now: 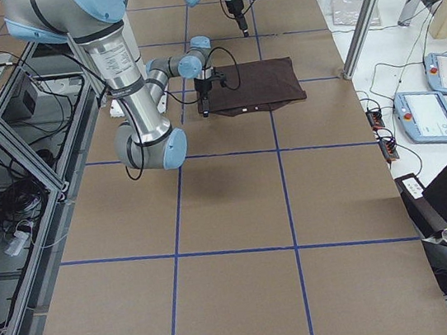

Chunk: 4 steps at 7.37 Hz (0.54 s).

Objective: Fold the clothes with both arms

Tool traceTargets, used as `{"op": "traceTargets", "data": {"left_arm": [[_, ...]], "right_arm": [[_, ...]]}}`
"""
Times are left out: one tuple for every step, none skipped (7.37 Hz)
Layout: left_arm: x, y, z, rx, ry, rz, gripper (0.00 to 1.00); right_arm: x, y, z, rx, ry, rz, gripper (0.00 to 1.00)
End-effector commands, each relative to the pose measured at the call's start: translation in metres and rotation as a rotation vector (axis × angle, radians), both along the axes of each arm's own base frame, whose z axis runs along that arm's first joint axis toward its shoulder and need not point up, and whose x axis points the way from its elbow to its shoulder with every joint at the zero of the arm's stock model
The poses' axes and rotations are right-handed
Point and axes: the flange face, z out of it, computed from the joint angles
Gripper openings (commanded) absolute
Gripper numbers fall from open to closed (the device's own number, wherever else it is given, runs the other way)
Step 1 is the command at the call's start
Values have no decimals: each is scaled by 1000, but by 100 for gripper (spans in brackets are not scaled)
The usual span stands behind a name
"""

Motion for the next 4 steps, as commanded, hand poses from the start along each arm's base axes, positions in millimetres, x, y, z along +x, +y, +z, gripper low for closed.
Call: {"op": "traceTargets", "data": {"left_arm": [[0, 0, -1, 0, 1, 1, 100], [0, 0, -1, 1, 2, 1, 100], [0, 0, -1, 1, 2, 1, 100], [0, 0, -2, 1, 4, 0, 100]], "right_arm": [[8, -10, 2, -4, 14, 17, 100], [12, -12, 5, 0, 26, 7, 100], [18, -15, 14, -3, 37, 12, 100], [27, -21, 17, 0, 36, 19, 100]]}}
